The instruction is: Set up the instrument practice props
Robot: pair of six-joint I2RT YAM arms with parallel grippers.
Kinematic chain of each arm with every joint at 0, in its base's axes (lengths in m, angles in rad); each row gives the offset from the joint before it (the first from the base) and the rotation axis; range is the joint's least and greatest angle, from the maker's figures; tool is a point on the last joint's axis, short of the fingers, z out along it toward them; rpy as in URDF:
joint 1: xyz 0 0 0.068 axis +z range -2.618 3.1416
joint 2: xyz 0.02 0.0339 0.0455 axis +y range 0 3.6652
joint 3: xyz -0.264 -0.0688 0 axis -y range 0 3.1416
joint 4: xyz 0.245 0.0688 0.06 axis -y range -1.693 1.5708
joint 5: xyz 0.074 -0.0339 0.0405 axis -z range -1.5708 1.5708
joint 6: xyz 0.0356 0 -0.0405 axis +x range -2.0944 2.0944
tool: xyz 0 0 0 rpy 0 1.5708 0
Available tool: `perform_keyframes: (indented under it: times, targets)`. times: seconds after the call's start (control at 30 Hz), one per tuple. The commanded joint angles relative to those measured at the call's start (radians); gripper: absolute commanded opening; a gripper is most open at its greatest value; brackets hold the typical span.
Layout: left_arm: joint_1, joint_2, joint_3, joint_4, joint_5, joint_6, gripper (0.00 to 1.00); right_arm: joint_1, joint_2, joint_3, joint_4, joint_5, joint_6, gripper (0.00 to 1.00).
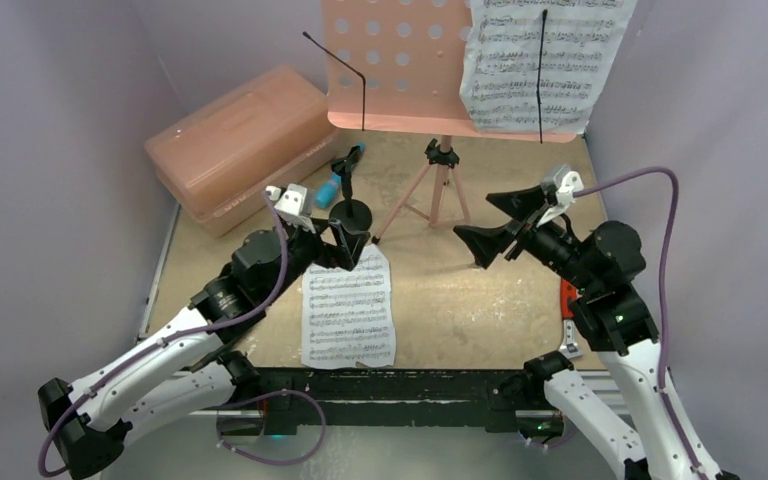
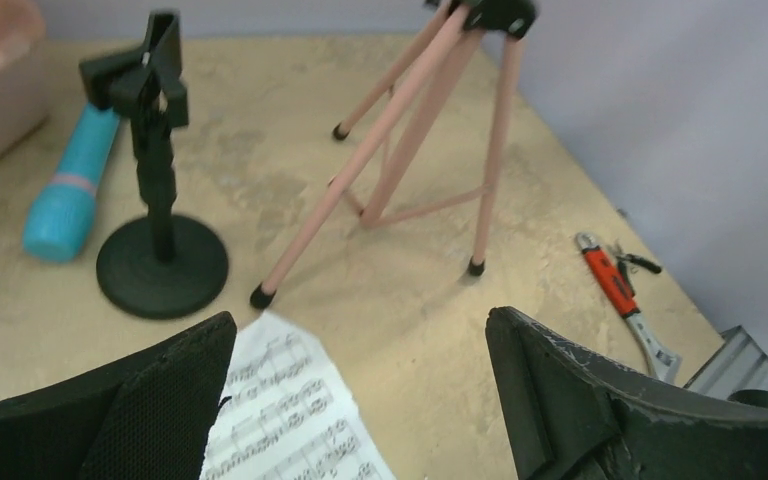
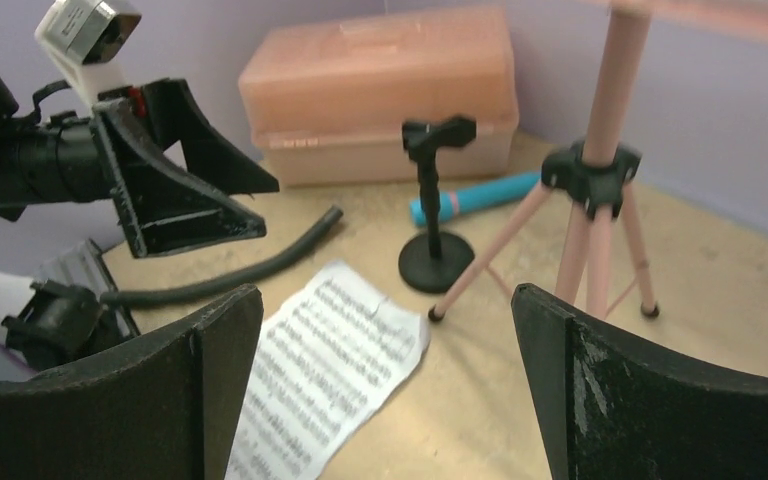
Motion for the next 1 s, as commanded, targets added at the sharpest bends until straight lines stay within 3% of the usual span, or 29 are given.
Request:
perform_keyframes:
  times: [0.0,0.27,0.57,0.97]
  targets:
    - [-0.007,0.052,-0.012,-0.148,-0.103,-0.142,0.95,0.003,-0.035,-0.072,-0.045,0.012,0.055,0.97]
    - [-0.001,0.226,-0.011,-0.299,-0.105,-0.317,0.99,0.003,-0.009,-0.219,-0.058,0.065,0.231,0.98]
    - [0.098,0.371,-0.043,-0.392,-0.019,-0.441,0.99,0.003,0.17,-0.276,-0.053,0.008,0.306,0.98]
    - [0.294,0.265,-0.231,-0.395,0.091,-0.576,0.99,0.004,0.348,-0.338,-0.022,-0.007,0.354,0.98]
